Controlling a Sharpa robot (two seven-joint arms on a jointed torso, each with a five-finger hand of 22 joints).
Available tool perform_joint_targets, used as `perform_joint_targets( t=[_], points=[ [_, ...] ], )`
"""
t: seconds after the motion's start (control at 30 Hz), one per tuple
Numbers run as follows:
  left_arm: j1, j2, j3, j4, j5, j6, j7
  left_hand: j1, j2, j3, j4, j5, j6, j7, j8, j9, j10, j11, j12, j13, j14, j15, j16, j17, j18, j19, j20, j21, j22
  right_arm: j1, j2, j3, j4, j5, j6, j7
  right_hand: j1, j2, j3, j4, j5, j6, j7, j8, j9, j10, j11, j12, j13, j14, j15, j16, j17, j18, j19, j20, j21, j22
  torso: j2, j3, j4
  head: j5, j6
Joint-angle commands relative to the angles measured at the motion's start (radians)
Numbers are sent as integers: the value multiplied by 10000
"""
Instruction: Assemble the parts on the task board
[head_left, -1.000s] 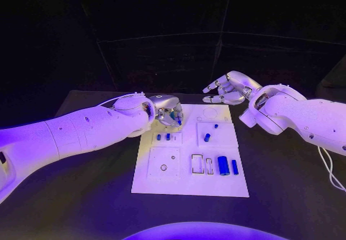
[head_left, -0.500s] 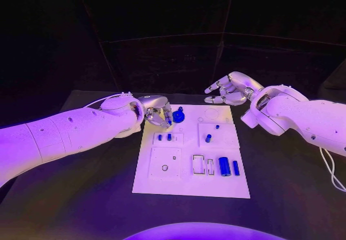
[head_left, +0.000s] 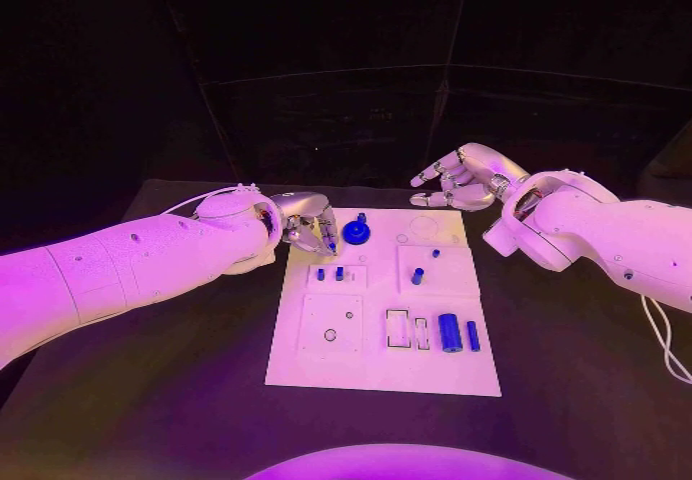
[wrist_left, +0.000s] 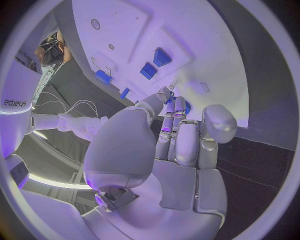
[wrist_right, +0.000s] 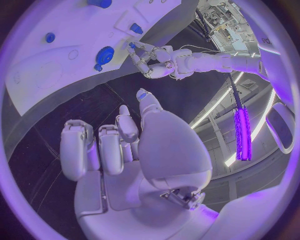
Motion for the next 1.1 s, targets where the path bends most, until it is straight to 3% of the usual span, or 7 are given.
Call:
perform_joint_targets(
  t=[0.03,0.4,1.1],
  points=[
    [8,47,0,-56,72,215,-137,-105,1,15,46,-19,61,5,-36,-16,87,16,-45,-17,235,-79,-47,-10,-141,21,-54,46,14,21,1,5,16,-13,59,38,-12,107,-32,-2,61,49,5,55,15,-25,-61,-26,-2,602,-62,-62,549,68,-52,-41,-29,137,5,5,-1,3,-10],
    [-73,284,-10,-359,72,307,-155,-105,0,15,46,-19,61,5,-37,-16,87,16,-46,-17,235,-79,-47,-11,-141,20,-54,44,13,21,19,5,20,-13,65,41,-12,107,-32,-2,61,49,5,55,15,-25,-61,-26,-2,602,-62,-62,549,68,-52,-41,-29,137,0,6,-21,0,-37],
    [-114,402,-22,-442,72,483,-165,-109,-9,19,42,-19,66,-1,-49,-21,98,11,-67,-16,231,-80,-53,-28,-141,16,-55,43,16,22,19,5,16,-13,53,39,-12,107,-32,-2,61,49,5,55,15,-25,-61,-26,-2,602,-62,-62,549,68,-52,-41,-29,137,-2,-10,11,-40,-48]
  ],
)
